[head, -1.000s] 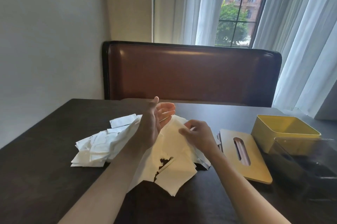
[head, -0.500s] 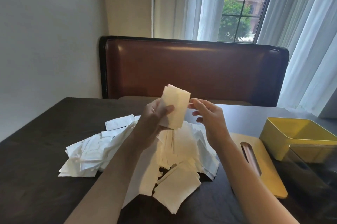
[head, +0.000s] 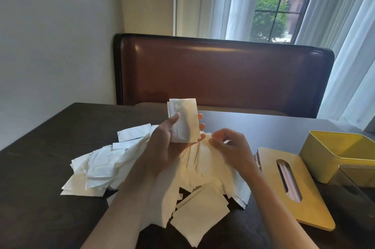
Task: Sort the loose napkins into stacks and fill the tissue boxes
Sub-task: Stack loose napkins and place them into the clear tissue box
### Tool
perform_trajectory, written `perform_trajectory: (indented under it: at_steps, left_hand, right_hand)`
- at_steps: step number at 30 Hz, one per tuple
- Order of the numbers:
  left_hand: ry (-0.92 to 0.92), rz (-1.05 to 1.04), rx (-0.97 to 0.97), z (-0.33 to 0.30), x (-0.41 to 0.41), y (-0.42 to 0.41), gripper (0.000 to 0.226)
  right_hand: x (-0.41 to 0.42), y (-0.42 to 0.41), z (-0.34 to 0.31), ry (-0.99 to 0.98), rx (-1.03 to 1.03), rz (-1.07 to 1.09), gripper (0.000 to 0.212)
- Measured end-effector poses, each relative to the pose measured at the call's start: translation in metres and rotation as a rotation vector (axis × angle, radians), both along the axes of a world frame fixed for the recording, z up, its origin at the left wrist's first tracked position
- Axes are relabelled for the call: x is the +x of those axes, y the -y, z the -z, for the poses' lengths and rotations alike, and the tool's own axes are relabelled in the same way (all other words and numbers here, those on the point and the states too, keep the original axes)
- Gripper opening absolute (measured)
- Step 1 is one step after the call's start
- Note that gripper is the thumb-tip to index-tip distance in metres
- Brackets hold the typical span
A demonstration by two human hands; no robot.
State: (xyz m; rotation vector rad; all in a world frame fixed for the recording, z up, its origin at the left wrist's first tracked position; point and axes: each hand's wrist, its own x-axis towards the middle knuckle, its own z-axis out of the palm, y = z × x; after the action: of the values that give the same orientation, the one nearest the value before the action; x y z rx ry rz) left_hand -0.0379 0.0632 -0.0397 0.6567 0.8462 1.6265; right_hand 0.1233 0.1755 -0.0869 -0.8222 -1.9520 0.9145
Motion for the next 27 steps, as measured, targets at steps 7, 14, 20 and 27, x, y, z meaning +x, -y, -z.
perform_trajectory:
  at_steps: [7,14,20,27]
  left_hand:
    - [-0.079,-0.049,-0.003,0.003,0.02,-0.004,0.034]
    - [-0.068,-0.06,0.021,0.022,0.026,0.01,0.028]
    - [0.007,-0.094,0.029,0.021,0.031,0.016,0.02]
    - [-0.194,0.206,0.063,0.021,0.045,0.017,0.061]
  right_hand:
    - [0.011,0.006,-0.002,-0.322,0.093,0.061,0.027]
    - [0.017,0.019,-0.007,-0.43,0.083,0.163,0.01]
    - [0.036,0.027,-0.021,-0.73,-0.254,-0.115,0.013]
    - [0.026,0.039,-0.027,-0.487,0.001,-0.028,0.013]
